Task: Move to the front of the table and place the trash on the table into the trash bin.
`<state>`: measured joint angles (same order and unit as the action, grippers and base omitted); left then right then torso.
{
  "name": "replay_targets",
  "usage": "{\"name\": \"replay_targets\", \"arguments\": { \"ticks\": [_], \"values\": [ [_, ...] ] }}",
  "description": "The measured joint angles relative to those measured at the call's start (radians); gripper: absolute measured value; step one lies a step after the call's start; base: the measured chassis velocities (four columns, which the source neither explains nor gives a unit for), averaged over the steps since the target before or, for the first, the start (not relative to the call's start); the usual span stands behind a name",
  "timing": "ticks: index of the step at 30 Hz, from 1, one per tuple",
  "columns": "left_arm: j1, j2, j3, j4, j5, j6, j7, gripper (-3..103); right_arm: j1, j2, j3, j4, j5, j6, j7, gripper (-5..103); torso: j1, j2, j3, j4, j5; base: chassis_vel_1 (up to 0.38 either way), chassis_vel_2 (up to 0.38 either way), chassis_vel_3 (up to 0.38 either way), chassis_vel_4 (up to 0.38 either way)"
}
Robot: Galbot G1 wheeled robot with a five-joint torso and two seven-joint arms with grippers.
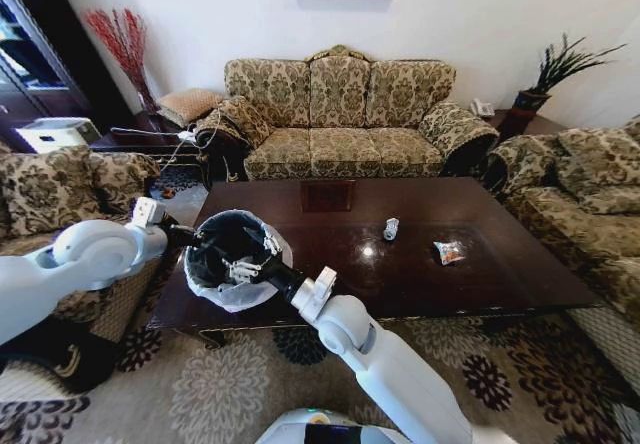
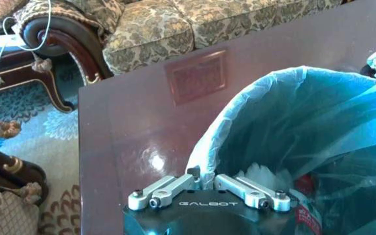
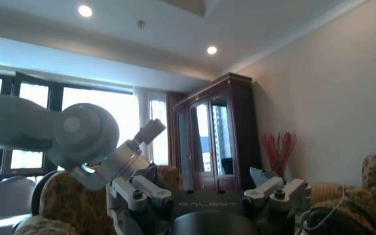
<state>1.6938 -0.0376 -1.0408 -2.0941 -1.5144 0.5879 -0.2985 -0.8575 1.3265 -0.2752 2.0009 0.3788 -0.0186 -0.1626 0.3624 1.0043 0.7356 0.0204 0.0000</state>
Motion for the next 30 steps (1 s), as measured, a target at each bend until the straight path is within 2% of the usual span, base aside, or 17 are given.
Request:
{"name": "replay_targets", "arguments": {
  "ticks": [1,3,4,6,7,8,9,11,15,17,21,28,30],
  "values": [
    [0.000,0.000,0.000,0.000,0.000,0.000,0.000,0,0.000,0.000,0.000,0.000,0.000,0.000,0.000,92,0.000,0.000,0.000,0.0000,0.0000,0.000,0.000,0.000,0.000],
    [0.001,-0.011,0.001,0.007,0.008,0.001,0.000,0,-0.021,0.001,0.027,0.030,0.024,0.013,0.039,99,0.000,0.000,0.000,0.0000,0.0001,0.000,0.000,0.000,0.000],
    [0.002,-0.018,0.001,0.010,0.012,0.002,-0.001,0,-0.038,0.000,0.053,0.039,0.029,0.013,0.073,100,0.000,0.000,0.000,0.0000,0.0000,0.000,0.000,0.000,0.000],
    [0.002,-0.023,0.001,0.011,0.014,0.003,-0.001,0,-0.049,-0.001,0.067,0.040,0.030,0.011,0.093,100,0.000,0.000,0.000,0.0001,0.0000,0.000,0.000,0.000,0.000],
    [0.002,-0.034,0.001,0.010,0.018,0.003,-0.001,0,-0.086,-0.009,0.121,0.032,0.036,-0.006,0.156,100,0.000,0.000,0.000,0.0001,0.0000,0.000,0.000,0.000,0.000],
    [0.003,-0.039,0.001,0.008,0.021,0.003,-0.001,0,-0.103,-0.013,0.154,0.019,0.052,-0.016,0.177,100,0.000,0.000,0.000,0.0000,0.0001,0.000,0.000,0.000,0.000],
    [0.003,-0.039,0.001,0.008,0.021,0.003,-0.001,0,-0.103,-0.013,0.154,0.019,0.052,-0.016,0.177,100,0.000,0.000,0.000,0.0000,0.0001,0.000,0.000,0.000,0.000],
    [0.003,-0.048,0.002,0.003,0.026,0.003,-0.001,0,-0.153,-0.018,0.263,-0.049,0.077,-0.028,0.208,100,0.000,0.000,0.000,-0.0001,0.0001,0.000,0.000,0.000,0.000],
    [0.003,-0.052,0.004,-0.001,0.030,0.003,0.000,0,-0.179,-0.018,0.332,-0.105,0.088,-0.043,0.243,100,0.000,0.000,0.000,-0.0003,0.0003,0.000,0.000,0.000,0.000],
    [0.003,-0.057,0.007,-0.009,0.033,0.002,0.000,0,-0.181,-0.023,0.392,-0.175,0.153,-0.082,0.284,100,0.000,0.000,0.000,-0.0002,0.0002,-0.025,-0.053,0.035,0.023],
    [0.004,-0.064,0.008,-0.021,0.035,0.002,0.000,0,-0.149,-0.013,0.427,-0.261,0.148,-0.088,0.286,100,0.000,0.000,0.000,0.0000,-0.0001,-0.026,-0.022,0.032,0.038],
    [0.006,-0.098,0.007,-0.062,0.041,0.003,-0.007,0,-0.060,0.025,0.449,-0.449,0.074,-0.019,0.268,100,0.000,0.000,0.000,0.0003,-0.0001,-0.135,-0.134,0.157,0.144],
    [0.007,-0.109,0.006,-0.077,0.042,0.005,-0.007,0,-0.016,0.035,0.441,-0.532,0.023,0.005,0.266,100,0.000,0.000,0.000,0.0002,0.0001,-0.207,-0.236,0.248,0.215]
  ]
}}
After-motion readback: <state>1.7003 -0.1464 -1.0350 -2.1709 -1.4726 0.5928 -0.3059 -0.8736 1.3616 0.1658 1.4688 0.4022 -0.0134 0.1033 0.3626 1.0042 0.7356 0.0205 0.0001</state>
